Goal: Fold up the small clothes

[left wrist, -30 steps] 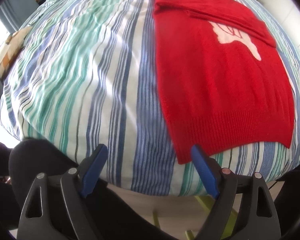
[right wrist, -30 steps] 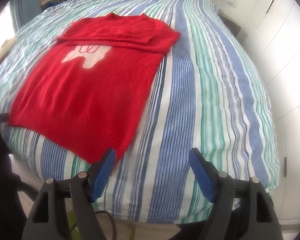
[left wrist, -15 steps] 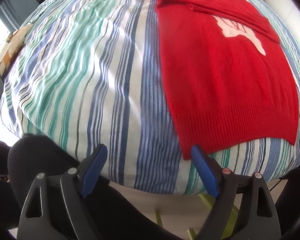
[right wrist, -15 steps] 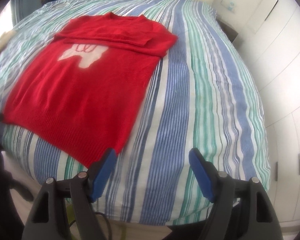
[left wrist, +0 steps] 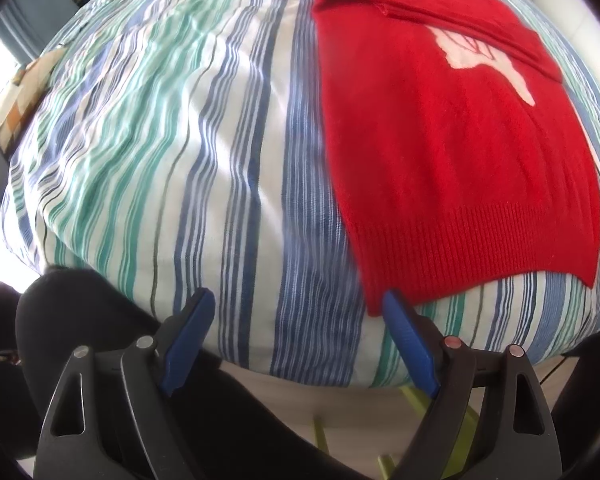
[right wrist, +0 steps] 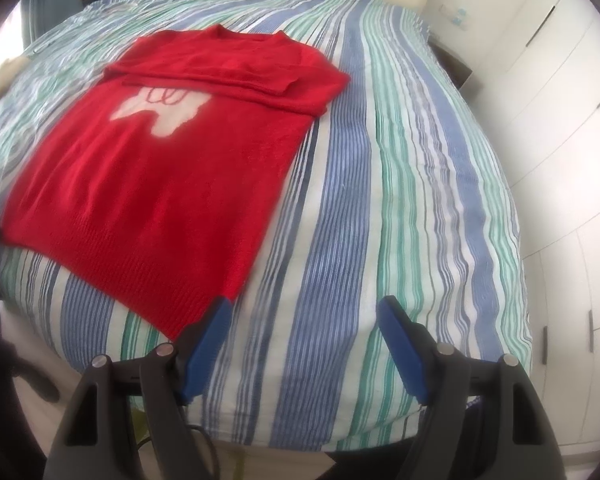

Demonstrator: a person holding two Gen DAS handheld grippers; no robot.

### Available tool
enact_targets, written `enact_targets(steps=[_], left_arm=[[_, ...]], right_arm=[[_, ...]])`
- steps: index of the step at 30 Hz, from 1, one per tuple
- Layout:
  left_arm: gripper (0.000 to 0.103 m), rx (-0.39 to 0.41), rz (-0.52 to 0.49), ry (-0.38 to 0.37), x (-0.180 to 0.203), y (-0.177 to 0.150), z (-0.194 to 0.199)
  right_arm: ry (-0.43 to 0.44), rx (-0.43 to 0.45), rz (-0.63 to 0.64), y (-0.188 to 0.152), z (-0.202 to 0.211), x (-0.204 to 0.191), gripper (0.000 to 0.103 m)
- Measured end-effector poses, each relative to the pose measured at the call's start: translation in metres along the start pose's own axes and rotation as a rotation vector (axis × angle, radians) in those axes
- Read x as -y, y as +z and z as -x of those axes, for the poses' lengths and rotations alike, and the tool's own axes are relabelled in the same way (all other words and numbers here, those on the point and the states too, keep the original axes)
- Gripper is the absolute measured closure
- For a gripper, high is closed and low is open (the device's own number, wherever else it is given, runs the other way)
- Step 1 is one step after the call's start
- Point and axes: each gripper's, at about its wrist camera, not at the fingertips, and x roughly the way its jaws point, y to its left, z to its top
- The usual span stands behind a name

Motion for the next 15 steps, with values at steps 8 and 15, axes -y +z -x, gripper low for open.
enact_targets(steps=[8,15], left_arm=[[0.016,-0.002,-0.003,-0.001,0.0014,-0.0006,-0.0006],[0.016,-0.002,-0.004,0.0,0.0014,0.0,-0.0007]], right_arm=[[-0.016,0.001,0.015,0.0012,0.0006,-0.0015,0.028],[-0.024,0.004,0.026,0.0015,0.0017,-0.0033,0.028]])
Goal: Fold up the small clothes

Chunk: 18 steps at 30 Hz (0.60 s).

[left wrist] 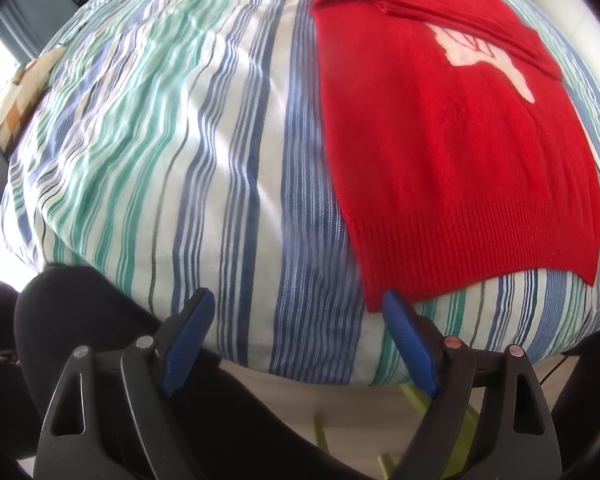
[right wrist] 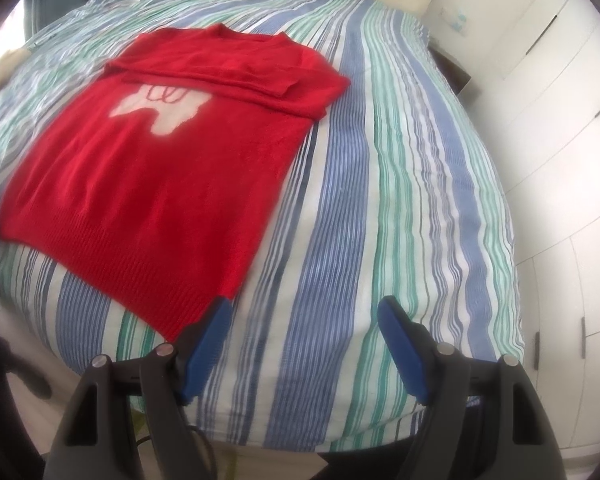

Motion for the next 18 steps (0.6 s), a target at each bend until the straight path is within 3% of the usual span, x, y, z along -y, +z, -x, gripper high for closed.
enact_targets(steps=[18], left_arm=[[0.016,-0.001,-0.002,0.001,-0.0005,0.0002,-0.0014]], right_arm=[[-0.042,0.024,0.034,0.0026,0.0071,0.0002,0.028]])
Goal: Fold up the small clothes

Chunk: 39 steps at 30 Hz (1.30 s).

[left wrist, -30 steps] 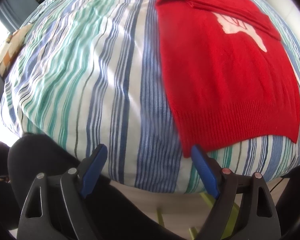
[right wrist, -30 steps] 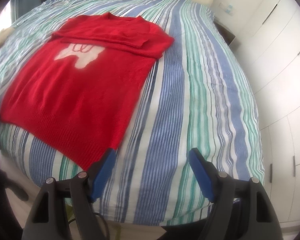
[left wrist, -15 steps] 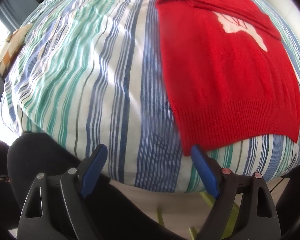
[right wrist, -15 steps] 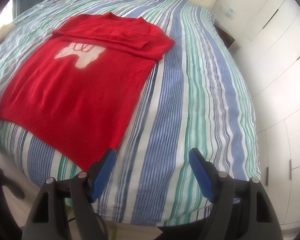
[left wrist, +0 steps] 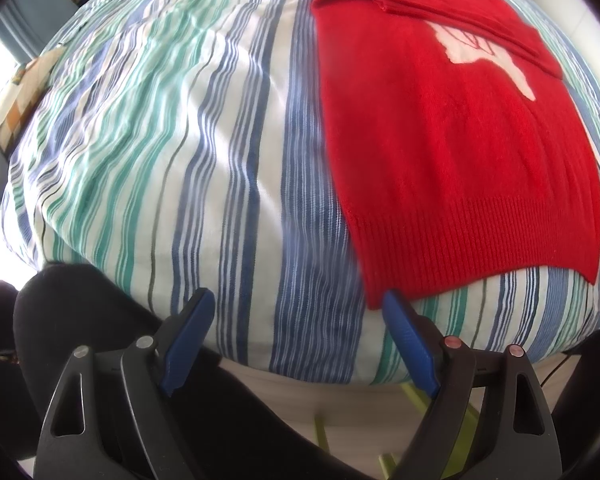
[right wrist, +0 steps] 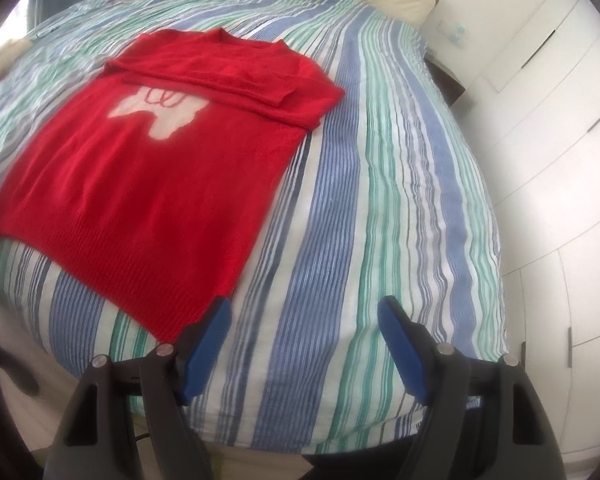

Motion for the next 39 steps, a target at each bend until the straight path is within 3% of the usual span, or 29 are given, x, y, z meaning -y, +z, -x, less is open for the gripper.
enact_targets(steps=[8,11,13,15,18,20,24,26,27,29,30,31,32,35,39], left_arm=[[0.016,-0.002,0.001,-0.008,-0.001,-0.001,0.0],[0.016,-0.016,0.037,-0.099,-0.011,-0.003,0.003],[0.016,-0.03,0.099,-0.203,-0.022,-0.004,0.004],[0.016,-0.035,0.141,-0.264,-0.031,-0.004,0.003],[0.017,-0.031,0.139,-0.256,-0.029,-0.002,-0.004],[0.024,-0.043,0.136,-0.253,-0.025,0.0,-0.012],[0.034,-0.048,0.1,-0.271,-0.004,0.001,-0.008],[0.045,-0.05,0.076,-0.278,0.003,0.003,-0.007],[0.055,-0.058,0.076,-0.283,0.005,0.004,-0.009],[0.085,-0.082,0.087,-0.299,0.006,0.004,-0.015],[0.096,-0.093,0.102,-0.316,0.004,0.004,-0.015],[0.097,-0.094,0.116,-0.329,0.001,0.005,-0.014],[0.098,-0.09,0.12,-0.34,-0.003,0.005,-0.011],[0.099,-0.068,0.12,-0.371,-0.015,0.006,0.004],[0.1,-0.016,0.177,-0.484,-0.029,0.019,0.029]], right_arm=[[-0.003,0.003,0.003,0.0,0.001,-0.001,0.028],[0.055,-0.012,-0.031,-0.002,-0.001,0.007,0.028],[0.122,-0.027,-0.095,-0.006,-0.005,0.018,0.028],[0.242,-0.06,-0.185,-0.013,-0.013,0.03,0.028],[0.514,-0.116,-0.378,-0.029,-0.034,0.041,0.028],[0.645,-0.139,-0.453,-0.038,-0.049,0.037,0.028],[0.759,-0.158,-0.537,-0.046,-0.07,0.021,0.029],[0.77,-0.179,-0.567,-0.048,-0.081,0.015,0.03],[0.778,-0.184,-0.584,-0.049,-0.086,0.012,0.034],[0.801,-0.189,-0.613,-0.052,-0.097,0.007,0.04],[0.811,-0.2,-0.627,-0.053,-0.103,0.004,0.052],[0.833,-0.201,-0.635,-0.053,-0.107,0.003,0.063],[0.853,-0.205,-0.634,-0.054,-0.11,0.004,0.094],[0.866,-0.187,-0.641,-0.049,-0.105,0.012,0.098],[0.884,-0.105,-0.663,-0.041,-0.081,0.034,0.098]])
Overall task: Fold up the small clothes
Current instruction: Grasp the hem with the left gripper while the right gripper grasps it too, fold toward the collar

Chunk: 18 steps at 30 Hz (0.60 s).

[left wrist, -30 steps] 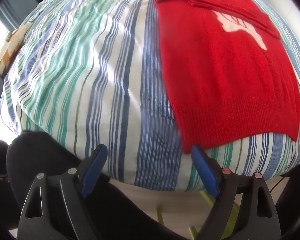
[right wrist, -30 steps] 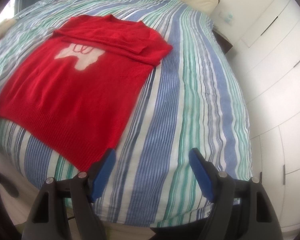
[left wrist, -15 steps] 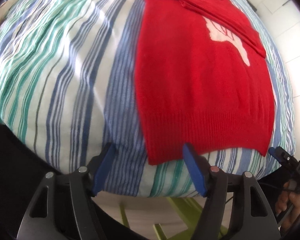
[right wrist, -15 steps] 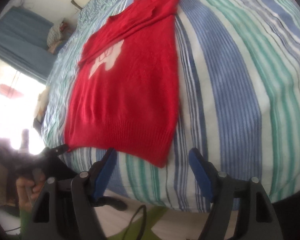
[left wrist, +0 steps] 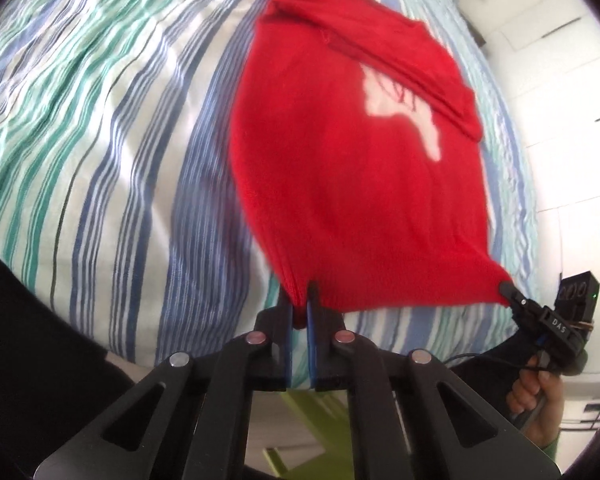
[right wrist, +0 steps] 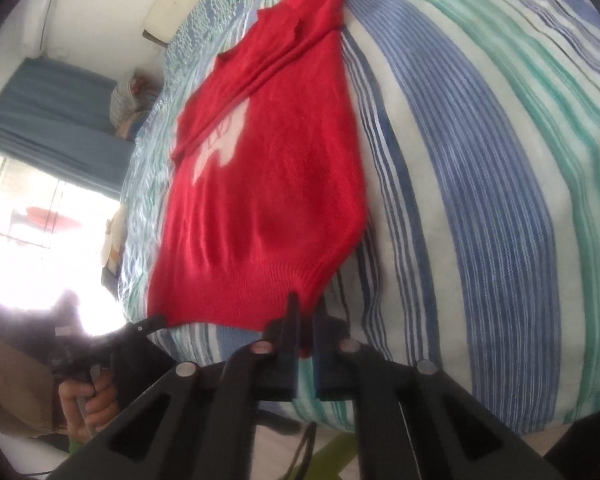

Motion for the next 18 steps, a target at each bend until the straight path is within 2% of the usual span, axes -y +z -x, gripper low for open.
enact_targets(steps=[3,5,7,10,14,18], left_arm=[[0.1,0.082,0.015,-0.066,0.003,0.029,0.019],[0.1,0.139,0.017,-0.081,0.009,0.059,0.024],[0.1,0.199,0.015,-0.085,0.02,0.099,0.019],[0.1,0.239,0.028,-0.101,0.028,0.167,0.003],[0.1,0.257,0.037,-0.051,0.04,0.257,-0.032],[0.1,0.242,0.043,0.029,0.05,0.326,-0.069]], right_arm=[[0.042,0.082,0.012,0.021,0.019,-0.012,0.098],[0.067,0.137,0.027,0.043,0.025,-0.021,0.098],[0.072,0.176,0.056,0.073,0.022,-0.03,0.098],[0.043,0.237,0.119,0.13,0.009,-0.047,0.098],[0.01,0.275,0.163,0.22,-0.023,-0.062,0.098],[-0.019,0.266,0.168,0.304,-0.066,-0.066,0.098]])
